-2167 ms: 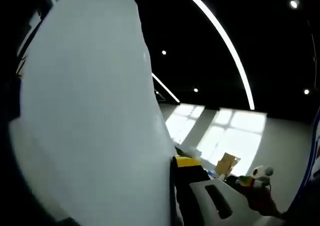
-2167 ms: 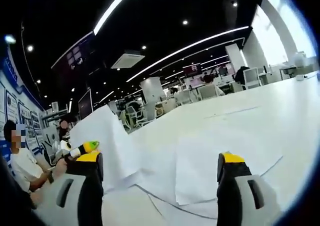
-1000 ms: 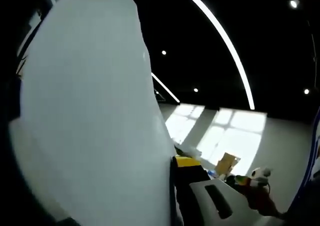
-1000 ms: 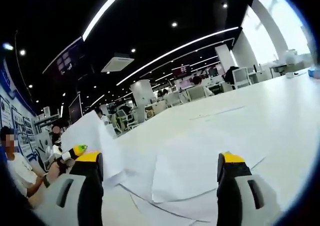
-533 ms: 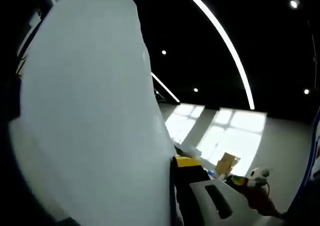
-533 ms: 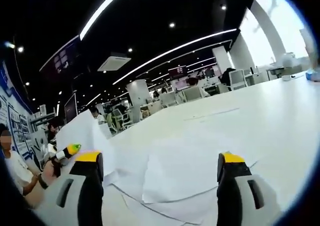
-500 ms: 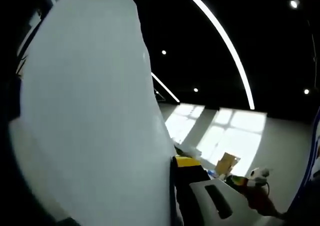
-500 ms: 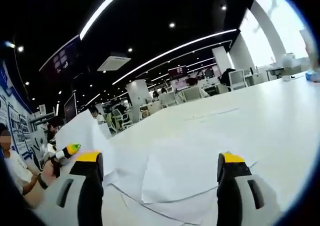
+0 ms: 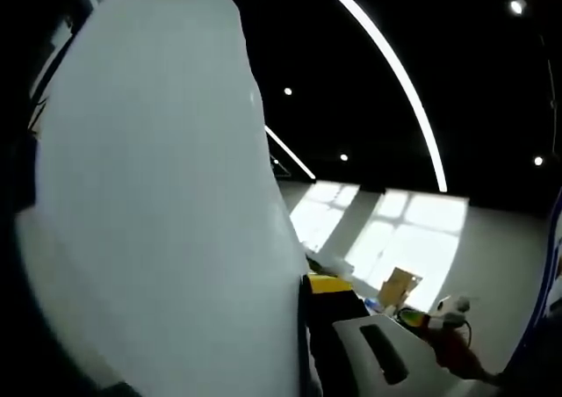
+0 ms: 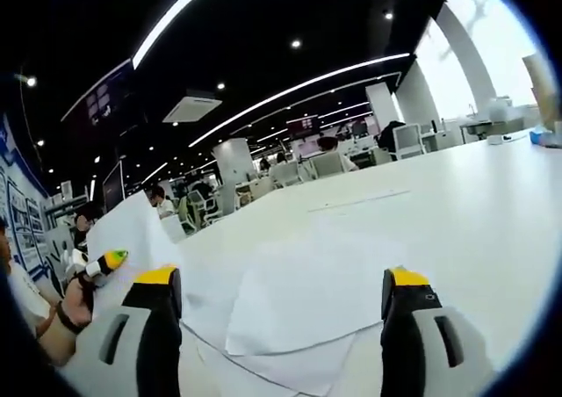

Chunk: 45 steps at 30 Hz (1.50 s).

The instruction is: Organize the stack of printing papers by aligning and flattening the scattered papers on the table

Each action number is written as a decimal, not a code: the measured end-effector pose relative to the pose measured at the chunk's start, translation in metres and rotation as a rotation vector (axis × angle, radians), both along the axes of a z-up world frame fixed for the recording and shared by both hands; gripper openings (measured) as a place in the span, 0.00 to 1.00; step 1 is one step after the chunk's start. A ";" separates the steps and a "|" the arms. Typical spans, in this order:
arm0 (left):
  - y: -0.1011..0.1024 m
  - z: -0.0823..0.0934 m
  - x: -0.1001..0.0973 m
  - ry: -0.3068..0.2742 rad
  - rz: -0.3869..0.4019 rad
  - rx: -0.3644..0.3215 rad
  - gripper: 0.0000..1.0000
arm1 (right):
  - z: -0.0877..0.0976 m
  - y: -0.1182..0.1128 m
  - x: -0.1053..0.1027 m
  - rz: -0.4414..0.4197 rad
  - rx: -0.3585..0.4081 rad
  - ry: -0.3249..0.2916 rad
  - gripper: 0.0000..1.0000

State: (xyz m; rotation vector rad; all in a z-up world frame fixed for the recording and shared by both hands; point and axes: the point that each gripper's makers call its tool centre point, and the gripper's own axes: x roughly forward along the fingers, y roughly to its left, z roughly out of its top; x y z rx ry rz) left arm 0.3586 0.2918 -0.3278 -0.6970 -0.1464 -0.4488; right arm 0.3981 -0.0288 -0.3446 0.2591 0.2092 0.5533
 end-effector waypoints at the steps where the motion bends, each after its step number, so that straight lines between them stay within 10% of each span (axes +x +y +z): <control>1: 0.000 0.000 0.000 0.000 0.000 0.000 0.07 | 0.000 -0.002 0.001 -0.002 0.001 0.001 0.90; 45: -0.001 0.000 -0.001 -0.004 0.002 0.000 0.07 | -0.006 -0.027 0.014 -0.071 -0.021 0.000 0.90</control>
